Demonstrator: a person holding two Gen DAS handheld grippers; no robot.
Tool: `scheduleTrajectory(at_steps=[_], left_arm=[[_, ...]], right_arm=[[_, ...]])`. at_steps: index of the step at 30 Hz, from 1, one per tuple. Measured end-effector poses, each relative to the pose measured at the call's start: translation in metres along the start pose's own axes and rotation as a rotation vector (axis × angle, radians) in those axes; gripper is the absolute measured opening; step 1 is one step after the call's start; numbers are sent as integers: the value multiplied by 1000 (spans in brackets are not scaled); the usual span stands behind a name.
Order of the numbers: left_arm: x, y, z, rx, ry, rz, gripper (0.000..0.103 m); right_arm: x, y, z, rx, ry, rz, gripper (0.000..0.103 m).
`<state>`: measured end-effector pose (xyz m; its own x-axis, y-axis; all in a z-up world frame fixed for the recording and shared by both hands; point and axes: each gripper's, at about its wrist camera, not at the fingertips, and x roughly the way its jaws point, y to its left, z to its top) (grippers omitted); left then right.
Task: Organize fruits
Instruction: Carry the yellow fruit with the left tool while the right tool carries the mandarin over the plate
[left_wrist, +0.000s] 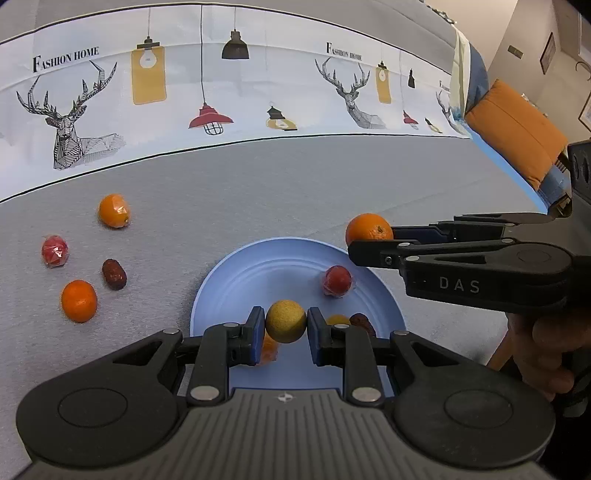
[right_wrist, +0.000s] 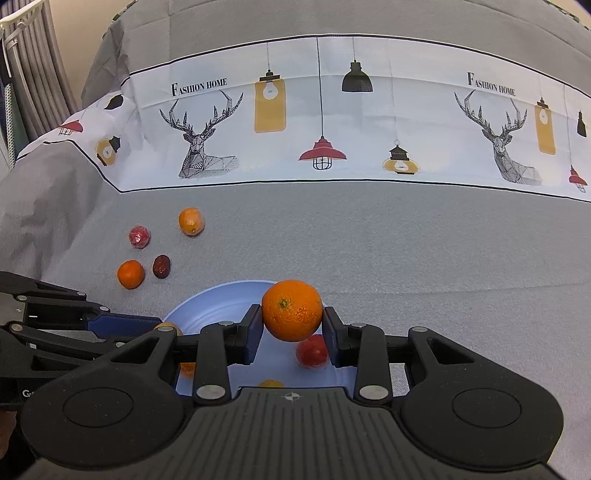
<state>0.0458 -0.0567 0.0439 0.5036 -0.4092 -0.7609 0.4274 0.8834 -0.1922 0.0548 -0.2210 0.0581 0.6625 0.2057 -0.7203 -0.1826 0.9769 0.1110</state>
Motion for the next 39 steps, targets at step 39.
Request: scheduleTrajectory(at_steps=[39], left_arm=[[4, -8, -1, 30, 11, -44, 27]], right_arm=[[1, 1, 0, -32, 8, 13, 36]])
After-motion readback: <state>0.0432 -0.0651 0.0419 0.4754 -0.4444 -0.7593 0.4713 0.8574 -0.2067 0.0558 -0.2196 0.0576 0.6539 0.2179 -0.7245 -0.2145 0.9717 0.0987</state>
